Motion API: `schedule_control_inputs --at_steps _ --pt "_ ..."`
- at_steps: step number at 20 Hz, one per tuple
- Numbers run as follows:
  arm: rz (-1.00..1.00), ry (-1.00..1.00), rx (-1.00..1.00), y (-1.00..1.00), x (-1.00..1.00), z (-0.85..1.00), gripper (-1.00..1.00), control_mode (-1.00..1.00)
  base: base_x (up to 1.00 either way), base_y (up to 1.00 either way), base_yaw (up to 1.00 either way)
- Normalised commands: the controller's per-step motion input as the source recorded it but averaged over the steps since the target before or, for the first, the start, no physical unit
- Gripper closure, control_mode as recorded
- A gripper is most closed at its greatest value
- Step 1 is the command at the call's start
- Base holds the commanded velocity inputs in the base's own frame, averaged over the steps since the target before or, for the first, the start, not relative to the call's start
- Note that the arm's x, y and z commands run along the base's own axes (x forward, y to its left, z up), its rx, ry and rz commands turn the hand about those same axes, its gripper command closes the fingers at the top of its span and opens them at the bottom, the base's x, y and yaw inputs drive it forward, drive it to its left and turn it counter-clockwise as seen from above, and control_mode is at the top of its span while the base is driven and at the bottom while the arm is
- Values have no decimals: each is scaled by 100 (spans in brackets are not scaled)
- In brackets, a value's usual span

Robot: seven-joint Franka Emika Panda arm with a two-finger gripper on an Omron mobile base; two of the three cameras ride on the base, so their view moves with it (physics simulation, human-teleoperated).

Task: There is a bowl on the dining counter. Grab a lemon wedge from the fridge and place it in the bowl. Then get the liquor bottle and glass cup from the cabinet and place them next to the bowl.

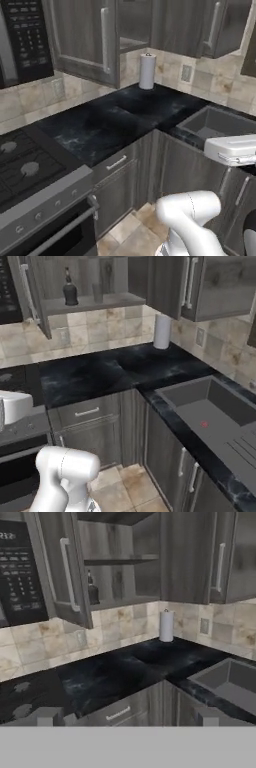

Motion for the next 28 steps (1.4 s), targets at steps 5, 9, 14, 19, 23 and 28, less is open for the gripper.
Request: schedule_control_inputs --at_steps 5,9,14,19,23,28 --pt "0 0 0 0 0 0 -100 100 85 -25 22" --pt "0 0 0 0 0 0 -100 100 71 -25 22" --pt "0 0 0 0 0 0 -100 100 55 -2 10" --pt "0 0 0 0 0 0 -100 100 74 0 5" --pt "0 0 0 0 0 0 -100 100 86 -1 1" --pt "0 0 0 0 0 0 -100 100 66 -33 7"
